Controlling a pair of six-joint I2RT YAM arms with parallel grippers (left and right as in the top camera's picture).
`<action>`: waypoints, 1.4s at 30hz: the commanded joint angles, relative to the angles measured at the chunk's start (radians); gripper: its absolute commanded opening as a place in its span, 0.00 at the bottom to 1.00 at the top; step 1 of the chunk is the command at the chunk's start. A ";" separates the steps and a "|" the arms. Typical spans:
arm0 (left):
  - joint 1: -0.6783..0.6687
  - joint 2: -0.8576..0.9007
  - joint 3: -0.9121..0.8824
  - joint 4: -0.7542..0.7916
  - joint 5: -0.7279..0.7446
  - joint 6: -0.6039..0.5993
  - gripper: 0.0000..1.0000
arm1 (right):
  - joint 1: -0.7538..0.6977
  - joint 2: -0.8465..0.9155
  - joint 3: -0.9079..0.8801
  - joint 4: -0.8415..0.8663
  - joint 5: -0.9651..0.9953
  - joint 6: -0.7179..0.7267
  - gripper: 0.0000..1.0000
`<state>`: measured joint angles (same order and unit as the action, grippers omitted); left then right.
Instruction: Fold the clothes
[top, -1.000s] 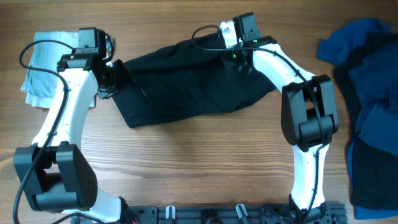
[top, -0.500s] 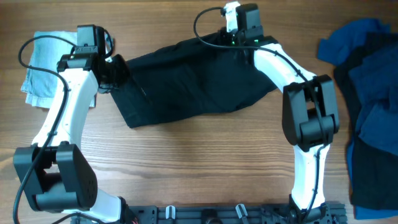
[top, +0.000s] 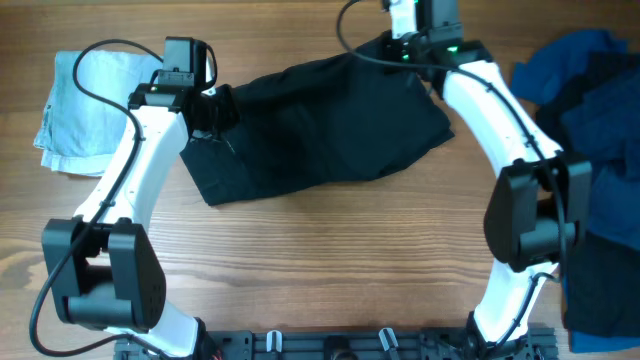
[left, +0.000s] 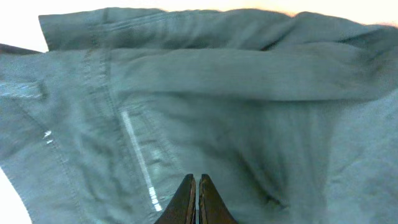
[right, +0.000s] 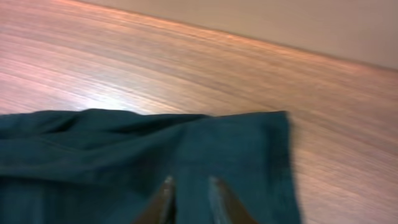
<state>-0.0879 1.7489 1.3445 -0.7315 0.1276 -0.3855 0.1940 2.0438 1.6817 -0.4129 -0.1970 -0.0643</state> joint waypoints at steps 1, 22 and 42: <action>0.023 0.007 -0.006 -0.037 -0.047 0.019 0.04 | -0.108 0.001 0.008 -0.006 -0.174 -0.090 0.26; 0.099 0.007 -0.006 -0.108 -0.092 0.019 0.61 | -0.160 0.272 0.007 0.264 -0.492 -0.276 0.57; 0.099 0.007 -0.006 -0.141 -0.096 0.019 0.62 | -0.123 0.349 0.007 0.373 -0.405 -0.259 0.44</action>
<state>0.0040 1.7489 1.3445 -0.8608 0.0490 -0.3748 0.0689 2.3707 1.6814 -0.0689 -0.6010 -0.3244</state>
